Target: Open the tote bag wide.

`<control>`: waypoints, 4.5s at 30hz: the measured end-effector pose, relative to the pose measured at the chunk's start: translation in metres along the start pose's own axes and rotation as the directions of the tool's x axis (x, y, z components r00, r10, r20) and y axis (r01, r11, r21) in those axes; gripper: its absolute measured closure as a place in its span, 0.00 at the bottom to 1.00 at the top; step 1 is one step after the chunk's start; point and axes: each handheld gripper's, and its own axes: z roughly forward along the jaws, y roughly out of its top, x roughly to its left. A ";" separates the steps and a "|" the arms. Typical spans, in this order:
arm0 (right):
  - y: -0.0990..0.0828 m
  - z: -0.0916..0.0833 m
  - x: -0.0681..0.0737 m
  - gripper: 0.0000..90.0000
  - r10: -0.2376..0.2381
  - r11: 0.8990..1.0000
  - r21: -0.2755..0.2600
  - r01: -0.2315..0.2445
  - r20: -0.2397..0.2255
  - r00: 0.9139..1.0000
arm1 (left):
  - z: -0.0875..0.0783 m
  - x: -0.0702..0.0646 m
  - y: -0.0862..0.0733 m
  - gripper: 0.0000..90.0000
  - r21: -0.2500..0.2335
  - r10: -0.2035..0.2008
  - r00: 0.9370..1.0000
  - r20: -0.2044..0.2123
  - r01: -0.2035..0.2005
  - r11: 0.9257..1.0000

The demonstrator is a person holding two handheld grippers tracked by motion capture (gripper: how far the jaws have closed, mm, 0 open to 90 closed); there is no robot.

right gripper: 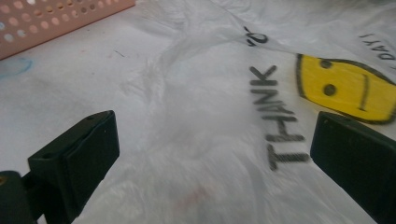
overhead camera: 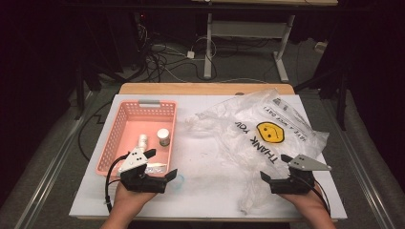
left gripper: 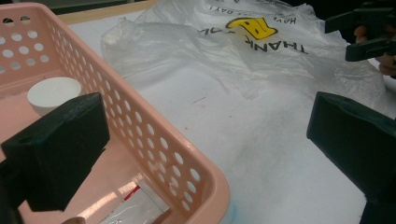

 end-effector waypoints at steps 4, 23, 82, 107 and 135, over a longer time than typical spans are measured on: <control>0.015 0.018 0.005 0.02 -0.025 1.000 0.004 0.025 -0.021 0.999 | -0.001 0.000 -0.001 0.00 0.004 -0.002 1.000 -0.001 0.002 1.000; 0.066 0.078 -0.006 0.18 -0.040 0.999 0.027 0.042 -0.056 0.998 | -0.011 0.003 -0.009 0.00 -0.021 -0.012 0.998 -0.069 0.010 1.000; 0.044 0.117 0.015 1.00 -0.153 0.964 0.190 0.184 -0.164 0.974 | -0.028 -0.001 -0.020 0.00 -0.007 -0.009 0.994 -0.107 0.008 1.000; 0.046 0.130 0.009 0.69 -0.124 0.969 0.202 0.145 -0.113 0.986 | -0.027 -0.001 -0.020 0.00 -0.003 -0.011 0.994 -0.105 0.011 1.000; 0.046 0.128 0.001 1.00 -0.118 0.972 0.193 0.133 -0.087 0.989 | -0.027 -0.001 -0.020 0.00 -0.005 -0.014 0.995 -0.099 0.013 1.000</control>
